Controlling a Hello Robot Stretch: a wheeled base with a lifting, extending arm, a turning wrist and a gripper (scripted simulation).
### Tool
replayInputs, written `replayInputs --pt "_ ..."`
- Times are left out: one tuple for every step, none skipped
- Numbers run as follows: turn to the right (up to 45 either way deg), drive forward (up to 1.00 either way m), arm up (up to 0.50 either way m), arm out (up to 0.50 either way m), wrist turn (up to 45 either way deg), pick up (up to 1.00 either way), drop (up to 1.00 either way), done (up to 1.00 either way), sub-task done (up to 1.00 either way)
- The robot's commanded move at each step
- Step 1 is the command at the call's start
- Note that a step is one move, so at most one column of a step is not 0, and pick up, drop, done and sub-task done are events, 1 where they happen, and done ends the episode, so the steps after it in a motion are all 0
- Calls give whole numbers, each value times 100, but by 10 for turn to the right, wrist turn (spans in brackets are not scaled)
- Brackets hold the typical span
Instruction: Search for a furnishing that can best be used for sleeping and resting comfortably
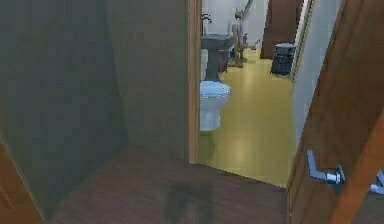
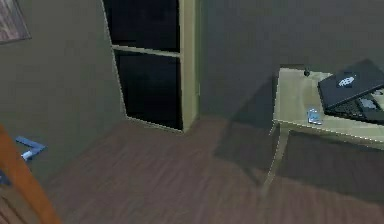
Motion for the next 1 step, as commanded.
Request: replayInputs --pt "0 55 0 0 0 0 0 0 0"
